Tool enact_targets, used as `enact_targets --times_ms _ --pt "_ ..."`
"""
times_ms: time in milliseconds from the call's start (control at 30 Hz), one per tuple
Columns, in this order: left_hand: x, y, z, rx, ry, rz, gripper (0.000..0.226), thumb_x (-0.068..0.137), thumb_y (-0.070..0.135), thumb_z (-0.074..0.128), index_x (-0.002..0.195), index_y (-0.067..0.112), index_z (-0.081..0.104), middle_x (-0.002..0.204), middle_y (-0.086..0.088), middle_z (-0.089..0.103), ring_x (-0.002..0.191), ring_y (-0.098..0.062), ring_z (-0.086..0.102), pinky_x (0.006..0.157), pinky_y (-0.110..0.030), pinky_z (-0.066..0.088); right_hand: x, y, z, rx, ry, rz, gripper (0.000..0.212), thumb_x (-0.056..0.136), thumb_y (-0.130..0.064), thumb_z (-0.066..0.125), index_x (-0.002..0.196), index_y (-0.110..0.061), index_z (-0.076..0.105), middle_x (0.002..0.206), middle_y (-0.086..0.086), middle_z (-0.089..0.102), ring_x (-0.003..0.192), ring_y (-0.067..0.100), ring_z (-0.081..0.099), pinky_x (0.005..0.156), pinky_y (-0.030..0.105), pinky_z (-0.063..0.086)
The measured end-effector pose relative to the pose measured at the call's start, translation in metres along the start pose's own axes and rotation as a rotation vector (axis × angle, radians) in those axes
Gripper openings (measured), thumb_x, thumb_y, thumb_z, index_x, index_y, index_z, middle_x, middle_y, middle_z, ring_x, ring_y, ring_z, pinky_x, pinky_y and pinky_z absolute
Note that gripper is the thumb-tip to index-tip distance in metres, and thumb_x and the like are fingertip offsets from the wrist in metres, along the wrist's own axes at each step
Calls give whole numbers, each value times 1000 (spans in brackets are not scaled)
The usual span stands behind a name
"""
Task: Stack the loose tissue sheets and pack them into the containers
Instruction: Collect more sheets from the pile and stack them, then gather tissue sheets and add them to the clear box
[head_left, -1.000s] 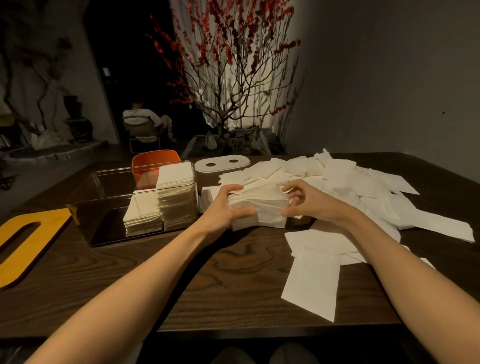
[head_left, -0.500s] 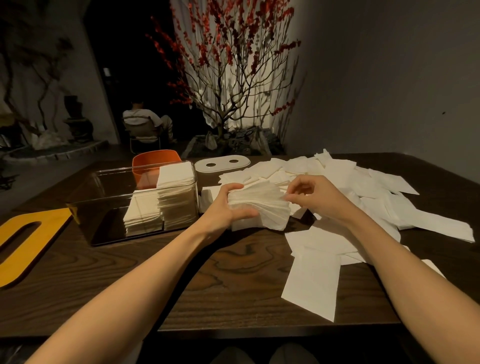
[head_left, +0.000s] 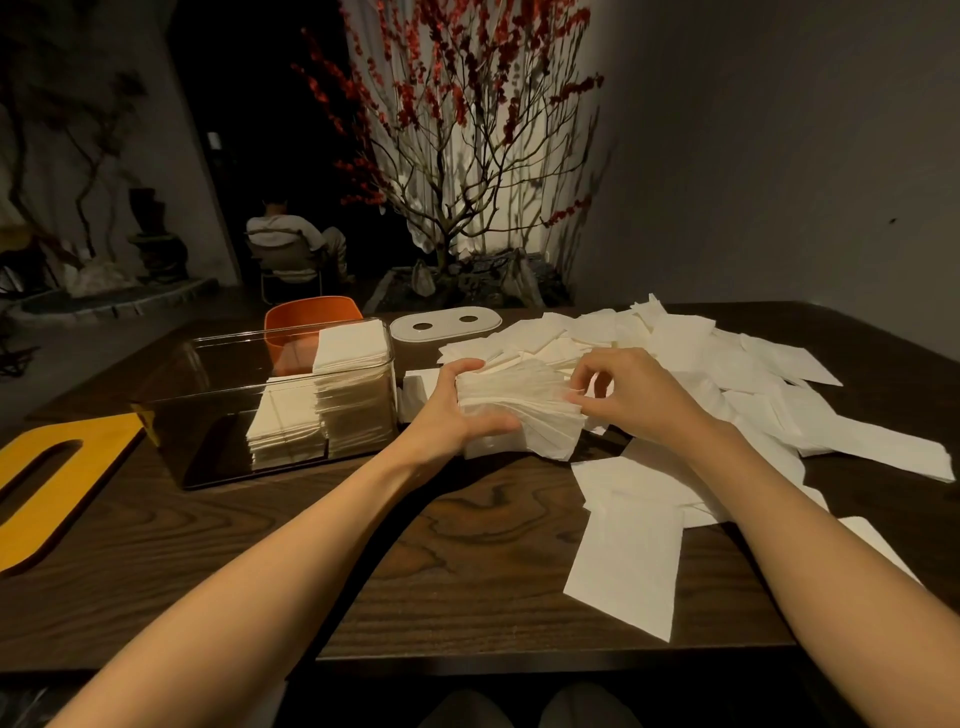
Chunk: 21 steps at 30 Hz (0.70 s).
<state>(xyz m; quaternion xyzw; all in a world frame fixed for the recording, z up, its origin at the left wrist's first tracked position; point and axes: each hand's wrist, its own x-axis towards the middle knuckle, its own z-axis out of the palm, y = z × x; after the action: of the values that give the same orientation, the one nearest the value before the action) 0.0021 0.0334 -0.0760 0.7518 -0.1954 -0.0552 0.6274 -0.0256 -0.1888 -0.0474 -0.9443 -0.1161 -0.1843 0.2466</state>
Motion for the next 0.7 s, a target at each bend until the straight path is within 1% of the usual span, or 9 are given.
enact_targets --times_ms 67,133,267,333,433,500,567,633,700 --pt "0 0 0 -3 -2 6 76 75 14 80 132 29 31 116 10 43 108 -7 48 85 -17 44 0 -1 0 60 -10 31 15 84 -23 71 86 -24 57 93 -6 60 77 11 58 67 17 49" --pt "0 0 -1 -3 -3 4 77 75 14 80 132 30 31 117 11 43 108 -8 48 84 -18 44 0 -2 0 116 -29 67 20 84 -19 71 87 -24 52 92 -5 59 74 10 59 63 14 48" --pt "1 -1 0 2 -10 2 78 75 15 80 132 31 29 118 11 41 109 -7 47 88 -19 43 -2 -5 -3 121 -59 99 20 84 -22 72 92 -24 53 91 -5 62 70 8 62 63 17 52" --pt "1 -2 0 4 -8 7 79 74 15 81 132 30 29 118 11 41 109 -7 47 91 -20 42 -2 -6 -2 114 -67 89 19 83 -24 73 92 -26 56 98 -5 63 74 7 61 69 22 55" --pt "2 -3 0 26 -18 13 80 75 14 81 133 30 28 117 14 40 108 -5 46 86 -16 42 -1 -7 3 66 -97 34 16 82 -33 73 96 -28 66 108 -3 67 86 9 61 81 29 55" --pt "3 -3 0 35 -20 20 80 74 14 81 132 30 28 117 14 40 109 -6 46 88 -17 41 1 -9 7 35 -123 13 23 85 -36 69 106 -26 70 113 -2 68 93 10 61 85 29 53" --pt "4 -5 0 30 -18 25 80 73 14 81 131 30 28 119 12 41 114 -10 46 95 -22 41 3 -13 11 10 -93 4 26 88 -34 66 111 -24 70 117 -2 67 99 12 60 88 30 51" --pt "4 -5 0 30 -17 31 80 73 15 82 131 31 29 120 11 41 116 -11 46 100 -26 42 7 -15 15 24 -38 4 23 89 -31 65 110 -24 71 117 -2 67 99 10 58 90 30 50" --pt "3 -5 0 38 -10 43 81 72 15 82 132 30 30 120 12 41 114 -9 46 98 -24 42 9 -17 17 58 -24 -1 21 89 -30 65 108 -23 72 115 -2 68 99 9 57 90 32 50"
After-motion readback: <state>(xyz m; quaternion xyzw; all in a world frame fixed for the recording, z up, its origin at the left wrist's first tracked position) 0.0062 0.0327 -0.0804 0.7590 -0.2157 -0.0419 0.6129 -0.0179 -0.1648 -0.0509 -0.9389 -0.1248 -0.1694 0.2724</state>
